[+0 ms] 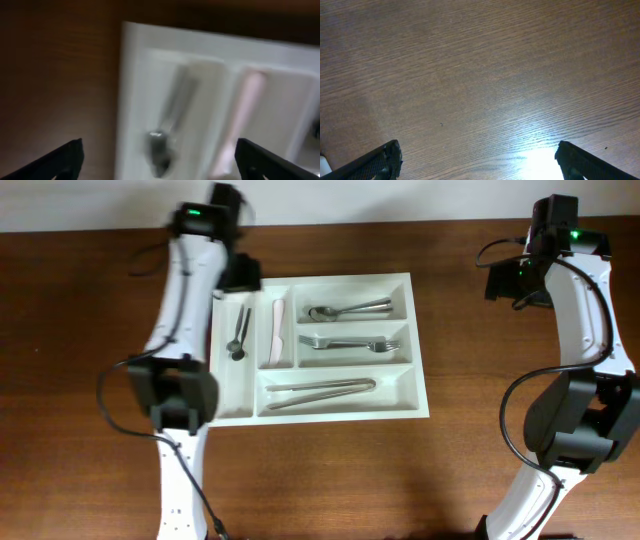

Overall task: Pack container
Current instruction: 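Raise the left gripper away from the tray to the upper left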

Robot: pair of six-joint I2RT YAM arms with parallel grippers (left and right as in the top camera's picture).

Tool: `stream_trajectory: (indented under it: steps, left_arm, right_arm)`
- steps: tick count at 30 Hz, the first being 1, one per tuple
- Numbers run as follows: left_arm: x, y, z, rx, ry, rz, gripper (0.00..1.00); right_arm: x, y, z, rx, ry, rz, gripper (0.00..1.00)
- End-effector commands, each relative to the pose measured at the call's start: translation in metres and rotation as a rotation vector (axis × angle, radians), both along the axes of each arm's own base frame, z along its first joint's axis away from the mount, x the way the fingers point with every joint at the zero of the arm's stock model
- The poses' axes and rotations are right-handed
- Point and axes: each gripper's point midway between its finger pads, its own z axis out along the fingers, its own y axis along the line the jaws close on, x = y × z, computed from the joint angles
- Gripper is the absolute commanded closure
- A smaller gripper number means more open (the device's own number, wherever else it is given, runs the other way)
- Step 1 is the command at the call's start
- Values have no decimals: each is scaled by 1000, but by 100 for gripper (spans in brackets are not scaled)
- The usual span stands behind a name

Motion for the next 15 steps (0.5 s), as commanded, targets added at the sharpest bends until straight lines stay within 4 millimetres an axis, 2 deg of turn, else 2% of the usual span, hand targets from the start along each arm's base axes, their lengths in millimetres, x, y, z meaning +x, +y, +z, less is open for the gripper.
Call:
stream_trajectory:
  steps: [1, 6, 10, 15]
  left_arm:
    - [0, 55, 7, 10, -6, 105, 1]
    - [-15, 106, 5, 9, 36, 207, 1]
    - [-29, 125, 3, 6, 79, 247, 1]
    - [-30, 137, 3, 5, 75, 271, 1]
  right_arm:
    - [2, 3, 12, -5, -27, 13, 1]
    - [2, 3, 12, -5, -27, 13, 1]
    - [2, 3, 12, -5, -27, 13, 1]
    - [2, 3, 12, -5, -27, 13, 1]
